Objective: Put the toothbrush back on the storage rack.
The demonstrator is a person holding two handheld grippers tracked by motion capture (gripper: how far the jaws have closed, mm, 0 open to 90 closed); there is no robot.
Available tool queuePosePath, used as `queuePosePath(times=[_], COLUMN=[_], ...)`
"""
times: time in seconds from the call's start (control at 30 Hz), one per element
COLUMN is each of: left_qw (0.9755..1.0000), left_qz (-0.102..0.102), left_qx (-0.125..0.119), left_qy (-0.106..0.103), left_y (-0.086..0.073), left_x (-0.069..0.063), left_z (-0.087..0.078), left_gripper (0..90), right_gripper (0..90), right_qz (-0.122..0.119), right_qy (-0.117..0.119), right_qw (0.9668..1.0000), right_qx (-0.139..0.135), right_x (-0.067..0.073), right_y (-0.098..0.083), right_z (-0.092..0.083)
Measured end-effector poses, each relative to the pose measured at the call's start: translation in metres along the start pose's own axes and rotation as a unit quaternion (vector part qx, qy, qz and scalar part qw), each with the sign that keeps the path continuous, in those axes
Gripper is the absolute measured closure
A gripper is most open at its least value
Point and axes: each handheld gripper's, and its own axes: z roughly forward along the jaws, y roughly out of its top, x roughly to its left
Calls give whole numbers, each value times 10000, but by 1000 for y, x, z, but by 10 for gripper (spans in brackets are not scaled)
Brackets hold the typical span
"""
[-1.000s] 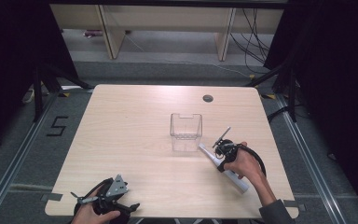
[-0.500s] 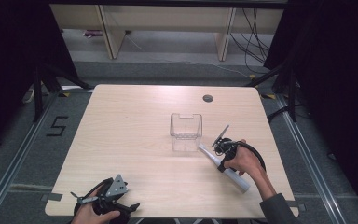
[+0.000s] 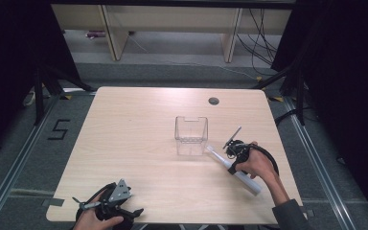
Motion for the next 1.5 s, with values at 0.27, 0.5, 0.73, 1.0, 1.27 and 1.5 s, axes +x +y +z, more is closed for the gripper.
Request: queuePosePath(times=[0.27, 0.5, 0.73, 1.0, 1.27, 1.5], left_qw=[10000, 10000, 10000, 10000, 10000, 10000], left_qz=[-5, -6, -2, 1, 18, 21], left_qx=[4, 4, 6, 10, 43, 48], left_qy=[-5, -5, -3, -3, -18, -14], left_y=[0, 0, 0, 0, 0, 0], left_x=[0, 0, 0, 0, 1, 1], left_z=[0, 0, 0, 0, 0, 0], left_gripper=[151, 151, 151, 151, 151, 151], right_gripper=[669, 669, 669, 669, 669, 669], right_qz=[-49, 74, 338, 368, 535, 582], right_qy=[-71, -110, -258, -475, -675, -664], right_qw=[9985, 9963, 9876, 9585, 9207, 9052], right_qx=[-538, -850, -1509, -2788, -3807, -4157], right_x=[-9, -11, -12, -19, -23, -27], right_y=[-7, -14, -23, -30, -31, -28], right_z=[-18, -30, -57, -75, -86, -92])
